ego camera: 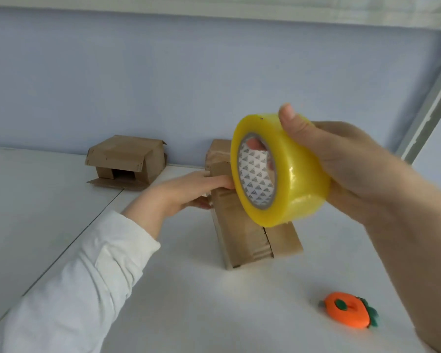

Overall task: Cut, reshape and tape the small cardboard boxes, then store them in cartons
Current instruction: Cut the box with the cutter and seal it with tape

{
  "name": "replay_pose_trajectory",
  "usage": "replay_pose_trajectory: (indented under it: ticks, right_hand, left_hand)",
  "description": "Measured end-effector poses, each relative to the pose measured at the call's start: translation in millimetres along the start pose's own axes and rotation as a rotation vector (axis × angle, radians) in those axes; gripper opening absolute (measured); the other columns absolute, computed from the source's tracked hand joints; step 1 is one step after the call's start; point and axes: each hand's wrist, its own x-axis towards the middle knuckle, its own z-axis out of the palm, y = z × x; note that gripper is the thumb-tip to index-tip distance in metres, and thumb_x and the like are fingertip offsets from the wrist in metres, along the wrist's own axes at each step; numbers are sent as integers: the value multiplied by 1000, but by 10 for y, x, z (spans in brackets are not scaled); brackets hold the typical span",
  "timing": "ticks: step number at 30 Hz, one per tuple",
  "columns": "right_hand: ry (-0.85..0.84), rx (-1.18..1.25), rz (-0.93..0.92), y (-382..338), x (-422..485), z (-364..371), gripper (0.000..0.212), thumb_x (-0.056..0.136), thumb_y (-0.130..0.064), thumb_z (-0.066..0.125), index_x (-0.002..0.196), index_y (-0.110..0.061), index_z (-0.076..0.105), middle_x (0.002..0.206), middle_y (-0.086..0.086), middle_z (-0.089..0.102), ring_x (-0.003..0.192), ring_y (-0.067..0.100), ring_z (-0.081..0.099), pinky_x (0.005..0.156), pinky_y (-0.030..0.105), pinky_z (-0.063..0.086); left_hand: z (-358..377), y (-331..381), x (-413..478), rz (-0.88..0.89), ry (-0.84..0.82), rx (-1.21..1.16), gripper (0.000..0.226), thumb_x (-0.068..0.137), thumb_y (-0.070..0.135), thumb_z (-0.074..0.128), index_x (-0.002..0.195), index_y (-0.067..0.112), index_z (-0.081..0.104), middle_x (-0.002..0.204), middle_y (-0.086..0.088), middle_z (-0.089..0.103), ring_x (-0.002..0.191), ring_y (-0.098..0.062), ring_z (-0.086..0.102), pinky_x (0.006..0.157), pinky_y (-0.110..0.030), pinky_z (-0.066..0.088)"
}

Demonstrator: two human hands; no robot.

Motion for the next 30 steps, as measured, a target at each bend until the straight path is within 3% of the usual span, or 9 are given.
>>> replay_pose_trajectory:
  ticks: [2, 5, 7, 9, 13, 20, 24, 28, 30]
  right_hand:
    - [32, 10, 20, 78, 96, 19, 59, 68, -52, 55, 101, -4, 66, 91, 13, 74, 83, 29, 71, 77, 42, 58]
    - [109, 58, -17, 180, 204, 25, 53, 69, -51, 54, 103, -12, 64, 84, 4, 75, 74, 19, 72, 63, 30, 58]
    - [121, 100, -35, 282, 196, 59, 48, 70, -49, 54, 105, -17, 62, 88, -1, 75, 79, 16, 72, 64, 27, 58]
    - [137, 72, -66, 471, 236, 126, 47, 70, -45, 57, 109, -19, 60, 99, -2, 73, 91, 13, 70, 78, 29, 57]
    - [220, -41, -70, 748, 417, 170, 40, 69, -54, 54, 100, -29, 62, 96, -14, 72, 92, 1, 67, 86, 24, 51]
    - [338, 66, -125, 908, 545, 229, 38, 68, -51, 53, 93, -25, 64, 86, -11, 71, 82, 0, 67, 74, 16, 53]
    - [449, 105, -105, 773, 401, 313, 39, 65, -54, 52, 80, -20, 65, 67, -12, 70, 67, -1, 65, 63, 17, 53]
    - [460, -75, 19, 449, 80, 296, 58, 49, -69, 51, 61, -14, 68, 59, -7, 69, 57, 4, 64, 60, 26, 54]
    - [447, -172, 90, 320, -128, 262, 54, 42, -74, 47, 58, -28, 71, 56, -6, 68, 53, 6, 63, 59, 26, 52]
  left_hand:
    - [96, -97, 19, 19, 123, -90, 57, 60, 57, 62, 109, 28, 62, 96, 13, 65, 84, -2, 58, 76, -15, 45]
    - [264, -154, 118, 114, 341, -309, 27, 88, 25, 56, 115, 23, 54, 98, 14, 63, 86, 2, 58, 62, -6, 45]
    - [384, -164, 195, 132, 476, -420, 19, 92, 19, 51, 111, 18, 51, 102, 5, 61, 88, -3, 57, 64, -11, 46]
    - [422, -217, 298, 109, 559, -492, 13, 95, 22, 45, 105, 15, 50, 106, -3, 59, 94, -12, 56, 70, -20, 45]
    - [360, -335, 519, -15, 557, -460, 29, 96, 29, 43, 116, 10, 51, 116, -8, 58, 109, -21, 55, 90, -35, 44]
    - [315, -308, 650, -21, 610, -413, 16, 96, 21, 40, 104, 12, 50, 113, -11, 57, 107, -23, 53, 93, -35, 42]
    - [298, -332, 639, -30, 609, -387, 14, 97, 23, 39, 99, 13, 49, 106, -8, 55, 101, -21, 52, 90, -35, 43]
    - [283, -315, 612, -41, 579, -360, 16, 97, 25, 36, 100, 15, 47, 105, -6, 53, 96, -20, 49, 82, -32, 39]
    - [280, -293, 609, -54, 569, -354, 18, 98, 26, 34, 105, 14, 47, 106, -5, 50, 96, -19, 47, 82, -30, 37]
